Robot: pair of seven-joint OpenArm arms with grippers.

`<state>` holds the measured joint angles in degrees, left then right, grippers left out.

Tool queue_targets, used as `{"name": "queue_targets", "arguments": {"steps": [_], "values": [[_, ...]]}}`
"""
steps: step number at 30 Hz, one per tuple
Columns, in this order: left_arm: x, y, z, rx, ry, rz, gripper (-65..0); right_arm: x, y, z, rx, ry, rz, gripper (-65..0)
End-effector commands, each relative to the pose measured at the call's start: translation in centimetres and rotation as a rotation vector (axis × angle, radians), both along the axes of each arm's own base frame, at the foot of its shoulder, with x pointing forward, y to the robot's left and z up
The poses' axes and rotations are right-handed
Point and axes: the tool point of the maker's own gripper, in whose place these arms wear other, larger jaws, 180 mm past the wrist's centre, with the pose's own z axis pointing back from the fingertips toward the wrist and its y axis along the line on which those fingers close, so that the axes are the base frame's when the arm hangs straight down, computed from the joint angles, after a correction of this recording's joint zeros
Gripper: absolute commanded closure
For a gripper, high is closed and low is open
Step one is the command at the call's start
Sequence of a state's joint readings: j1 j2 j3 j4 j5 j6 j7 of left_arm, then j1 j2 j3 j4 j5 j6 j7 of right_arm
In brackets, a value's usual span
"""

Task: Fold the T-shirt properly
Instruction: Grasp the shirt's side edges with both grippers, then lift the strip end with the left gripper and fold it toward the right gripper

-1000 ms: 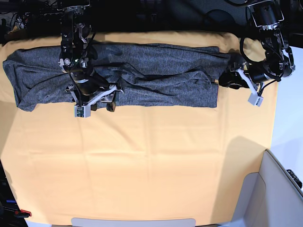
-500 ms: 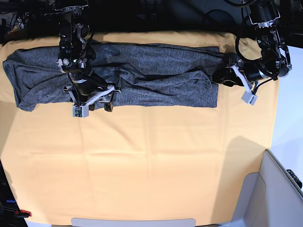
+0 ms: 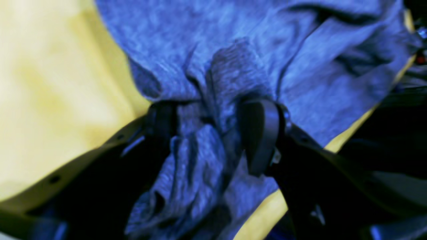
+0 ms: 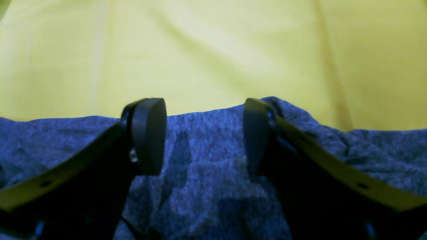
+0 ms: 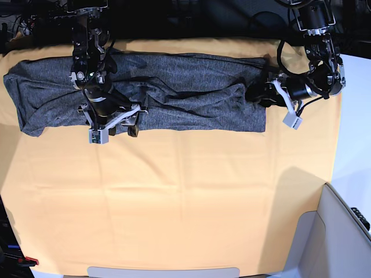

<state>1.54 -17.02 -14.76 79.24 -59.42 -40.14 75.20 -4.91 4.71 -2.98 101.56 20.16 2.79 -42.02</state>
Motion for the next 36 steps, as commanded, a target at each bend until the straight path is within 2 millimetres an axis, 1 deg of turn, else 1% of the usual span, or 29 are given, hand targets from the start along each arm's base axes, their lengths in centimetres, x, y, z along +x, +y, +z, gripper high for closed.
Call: {"name": "queue_targets", "arguments": {"steps": [1, 4, 6, 8, 12, 15, 26, 29, 32, 34, 36], "values": [[-0.5, 1.0, -0.6, 0.042, 0.033, -0.007, -31.9, 0.8, 0.0, 1.4, 0.005, -0.052, 0.001, -36.4], [-0.4, 1.3, -0.5, 0.047, 0.031, -0.004, -31.9, 0.6, 0.0, 1.2, 0.005, -0.048, 0.001, -36.4], [-0.4, 1.9, -0.5, 0.062, 0.032, -0.004, -31.9, 0.5, 0.0, 1.2, 0.005, -0.046, 0.001, -36.4], [-0.5, 1.9, -0.5, 0.063, 0.034, -0.005, -31.9, 0.5, 0.0, 1.2, 0.005, -0.046, 0.001, -36.4], [-0.6, 1.5, -0.7, 0.058, 0.039, -0.015, -31.9, 0.5, 0.0, 1.2, 0.005, -0.046, 0.001, -36.4], [-0.8, 0.5, -0.9, 0.035, 0.045, -0.017, -31.9, 0.6, 0.0, 1.2, 0.005, -0.048, 0.001, -36.4], [-0.9, -0.6, -1.0, 0.009, 0.049, -0.021, -31.7, 0.7, 0.0, 1.3, 0.005, -0.051, 0.001, -36.4], [-1.2, -1.6, -1.3, 0.007, 0.059, -0.058, -28.6, 0.7, 0.0, 1.3, 0.005, -0.051, 0.001, -36.4], [-1.4, -2.1, -1.4, 0.006, 0.062, -0.073, -24.0, 0.8, 0.0, 1.4, 0.005, -0.054, -0.001, -36.4], [-1.3, -2.1, -1.4, 0.005, 0.062, -0.073, -18.5, 0.9, 0.0, 1.6, 0.005, -0.059, 0.000, -36.4], [-1.2, -2.0, -1.3, 0.005, 0.058, -0.071, -10.5, 1.0, -0.4, 1.8, 0.004, -0.064, -0.009, -36.4]]}}
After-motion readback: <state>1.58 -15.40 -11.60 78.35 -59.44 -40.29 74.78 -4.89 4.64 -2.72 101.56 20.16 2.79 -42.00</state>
